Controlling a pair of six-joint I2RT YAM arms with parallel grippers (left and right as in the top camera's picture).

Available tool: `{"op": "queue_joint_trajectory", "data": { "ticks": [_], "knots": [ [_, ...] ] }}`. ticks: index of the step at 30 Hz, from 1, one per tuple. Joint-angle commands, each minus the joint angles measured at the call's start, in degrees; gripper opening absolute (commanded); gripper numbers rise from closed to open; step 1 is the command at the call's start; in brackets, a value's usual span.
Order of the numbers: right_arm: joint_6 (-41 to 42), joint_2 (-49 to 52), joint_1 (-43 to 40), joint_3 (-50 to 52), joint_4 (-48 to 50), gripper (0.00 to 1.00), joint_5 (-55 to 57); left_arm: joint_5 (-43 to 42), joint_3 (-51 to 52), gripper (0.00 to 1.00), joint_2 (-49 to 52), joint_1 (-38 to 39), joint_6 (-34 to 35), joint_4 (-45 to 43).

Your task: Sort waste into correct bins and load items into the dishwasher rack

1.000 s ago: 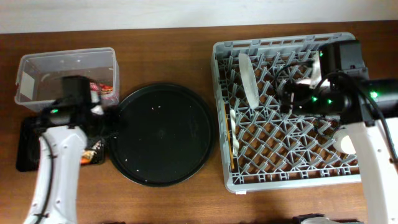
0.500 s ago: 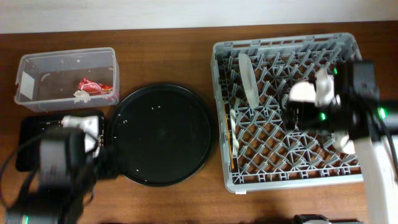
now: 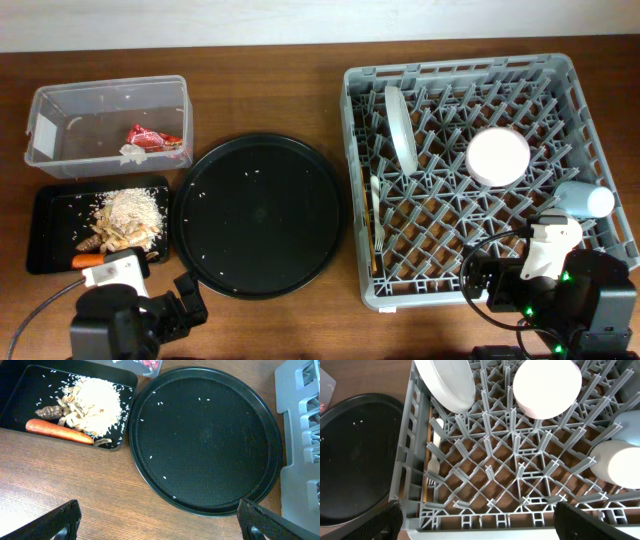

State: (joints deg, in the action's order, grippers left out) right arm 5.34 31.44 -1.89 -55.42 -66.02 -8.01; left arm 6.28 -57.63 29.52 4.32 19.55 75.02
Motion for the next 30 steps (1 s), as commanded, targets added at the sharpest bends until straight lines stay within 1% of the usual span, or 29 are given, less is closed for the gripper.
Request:
{"op": "queue_joint_trajectory", "data": {
  "ticks": [1,3,5,8,11,12,13,15,16,18,19,20,21,30],
  "knots": [
    [-0.46,-0.17,-0.24,0.17,-0.2,0.99,0.74,0.63,0.26,0.99,-0.35,-0.35,0.59,0.09],
    [-0.46,-0.17,-0.24,0.17,-0.07,0.99,0.96,0.63,0.26,0.99,-0.35,-0.35,0.59,0.09],
    [-0.46,-2.56,-0.22,1.84,3.56,0.99,1.11,0.63,0.26,0.99,-0.35,-0.35,0.59,0.09],
    [-0.46,-10.6,0.02,10.64,15.69,0.99,0.7,0.63,0.26,0.99,-0.35,-0.35,0.59,0.09],
    [-0.46,-23.06,2.73,26.64,33.46,0.99,0.76,0.63,0.26,0.99,-0.35,-0.35,0.59,0.09],
    [-0.31,-27.76,3.1,33.53,41.68,0.99,0.57,0.63,0.26,0.99,-0.35,-0.35,0.59,0.09],
    [-0.17,-29.94,3.04,37.44,47.12,0.98,0.5,0.63,0.26,0.99,-0.35,-0.35,0.59,0.09],
    [-0.24,-31.26,3.02,44.0,57.18,0.99,1.18,0.63,0.26,0.99,-0.35,-0.35,0.59,0.09],
    [-1.64,-31.26,3.02,47.69,62.53,0.99,1.16,0.63,0.26,0.99,-0.35,-0.35,0.59,0.09],
    [-3.82,-31.26,3.02,52.63,68.98,0.99,1.16,0.63,0.26,0.99,-0.35,-0.35,0.59,0.09],
    [-4.5,-31.26,3.02,55.28,70.2,0.99,1.18,0.63,0.26,0.99,-0.35,-0.35,0.59,0.09],
    [-4.76,-31.26,3.06,55.1,64.76,0.99,1.42,0.63,0.26,0.99,-0.35,-0.35,0.59,0.09],
    [-4.92,-31.26,3.06,55.1,61.55,0.99,2.51,0.63,0.26,0.99,-0.35,-0.35,0.59,0.09],
    [-4.92,-31.23,3.06,55.1,61.9,0.99,3.54,0.63,0.26,0.99,-0.35,-0.35,0.59,0.09]
  ]
}}
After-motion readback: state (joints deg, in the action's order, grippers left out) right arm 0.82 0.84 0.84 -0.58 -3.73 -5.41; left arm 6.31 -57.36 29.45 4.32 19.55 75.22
